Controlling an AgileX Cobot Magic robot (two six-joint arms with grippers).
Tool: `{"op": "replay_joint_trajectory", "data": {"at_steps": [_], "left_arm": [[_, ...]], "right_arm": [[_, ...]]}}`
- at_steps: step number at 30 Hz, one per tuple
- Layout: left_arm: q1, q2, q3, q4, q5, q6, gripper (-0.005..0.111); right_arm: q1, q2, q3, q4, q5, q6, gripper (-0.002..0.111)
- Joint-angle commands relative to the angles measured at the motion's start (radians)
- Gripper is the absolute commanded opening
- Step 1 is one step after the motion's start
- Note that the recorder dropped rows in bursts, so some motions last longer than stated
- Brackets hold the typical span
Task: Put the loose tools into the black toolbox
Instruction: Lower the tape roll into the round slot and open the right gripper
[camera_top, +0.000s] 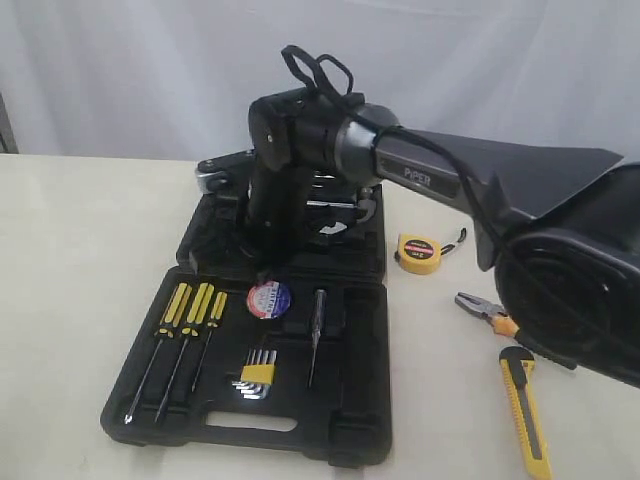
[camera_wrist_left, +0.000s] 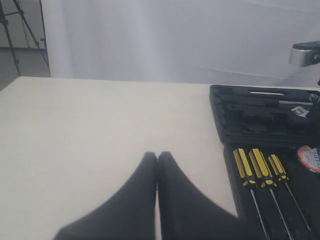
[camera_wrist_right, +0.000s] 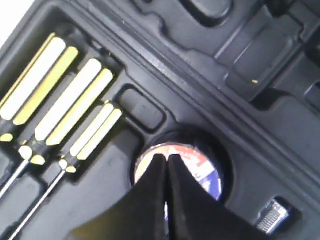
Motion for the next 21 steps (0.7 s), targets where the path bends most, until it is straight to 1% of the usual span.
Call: {"op": "replay_joint_trajectory", "data": {"at_steps": [1,10,18,21], "left_arm": [[-0.002,-0.003,0.002,-0.002,0.000,-0.001,0.000],[-0.002,-0.003,0.002,-0.002,0.000,-0.001,0.000],[-0.002,-0.003,0.002,-0.002,0.000,-0.001,0.000],[-0.002,-0.003,0.002,-0.002,0.000,-0.001,0.000]], "right_arm": [[-0.004,0.013,-0.005,-0.034,-0.023,-0.010,-0.001],[-0.004,0.071,-0.005,-0.037,-0.039,-0.013,-0.001],[-0.004,-0.020,-0.005,-0.041,-0.036,-0.013,-0.001],[-0.004,-0.066,-0.005,-0.051,-0.009,-0.013,-0.001]]}}
